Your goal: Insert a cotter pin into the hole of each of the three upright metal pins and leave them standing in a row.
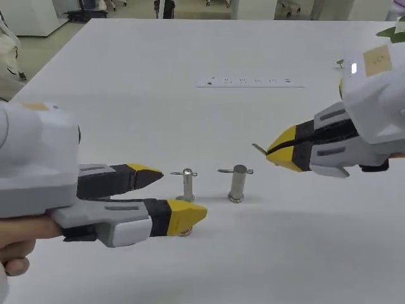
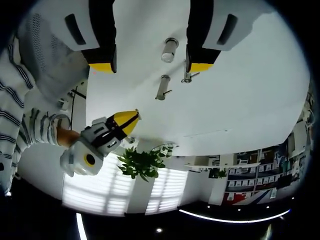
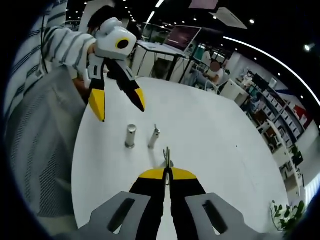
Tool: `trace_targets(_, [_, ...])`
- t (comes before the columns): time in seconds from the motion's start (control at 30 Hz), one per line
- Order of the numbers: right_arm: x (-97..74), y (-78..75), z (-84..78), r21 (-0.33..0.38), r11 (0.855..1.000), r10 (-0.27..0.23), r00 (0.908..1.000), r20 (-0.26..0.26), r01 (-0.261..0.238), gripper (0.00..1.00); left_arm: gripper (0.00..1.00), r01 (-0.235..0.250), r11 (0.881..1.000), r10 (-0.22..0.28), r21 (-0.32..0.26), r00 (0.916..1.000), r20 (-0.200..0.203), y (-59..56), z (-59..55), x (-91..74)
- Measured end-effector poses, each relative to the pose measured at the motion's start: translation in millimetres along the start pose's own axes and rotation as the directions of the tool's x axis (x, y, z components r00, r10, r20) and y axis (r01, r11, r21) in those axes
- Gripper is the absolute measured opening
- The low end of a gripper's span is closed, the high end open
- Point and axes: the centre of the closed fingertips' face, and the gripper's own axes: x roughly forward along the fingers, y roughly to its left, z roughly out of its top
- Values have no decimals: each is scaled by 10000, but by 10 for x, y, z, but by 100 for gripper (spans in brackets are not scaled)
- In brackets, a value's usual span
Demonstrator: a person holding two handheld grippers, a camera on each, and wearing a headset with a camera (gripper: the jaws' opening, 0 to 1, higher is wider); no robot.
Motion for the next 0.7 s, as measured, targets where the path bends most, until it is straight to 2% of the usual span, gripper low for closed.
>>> trace_targets(0.13, [-10,89,22,47,9999,-138,9998,162,137,3,52,326,9994,-327,-84,9994,-140,-71,-6,54])
trace_targets(0.23, [-3,197,12,-248,9994,-219,9997,101,221,3,50,503,9983,-511,-292,9983,-291,-110,-24,96])
trace_targets(0.33, [10,287,12,-322,9993,-170,9998,84,173,3,49,741,9946,-794,-732,9943,-717,-165,-79,144])
trace_targets(0.47, [47,429,0,-801,9967,-104,9999,-95,96,3,46,886,9945,-932,-561,9920,-851,-213,-95,198])
trace_targets(0.53, [60,505,20,-473,9988,92,9999,59,-89,3,44,931,9937,-981,-617,9916,-845,-237,-90,211])
trace_targets(0.57, [70,554,59,38,9998,189,9992,352,-190,3,43,943,9935,-995,-640,9915,-839,-248,-89,215])
trace_targets(0.7, [67,634,56,43,9998,215,9991,352,-216,3,40,1121,9886,-1193,-1005,9905,-690,-329,-79,248])
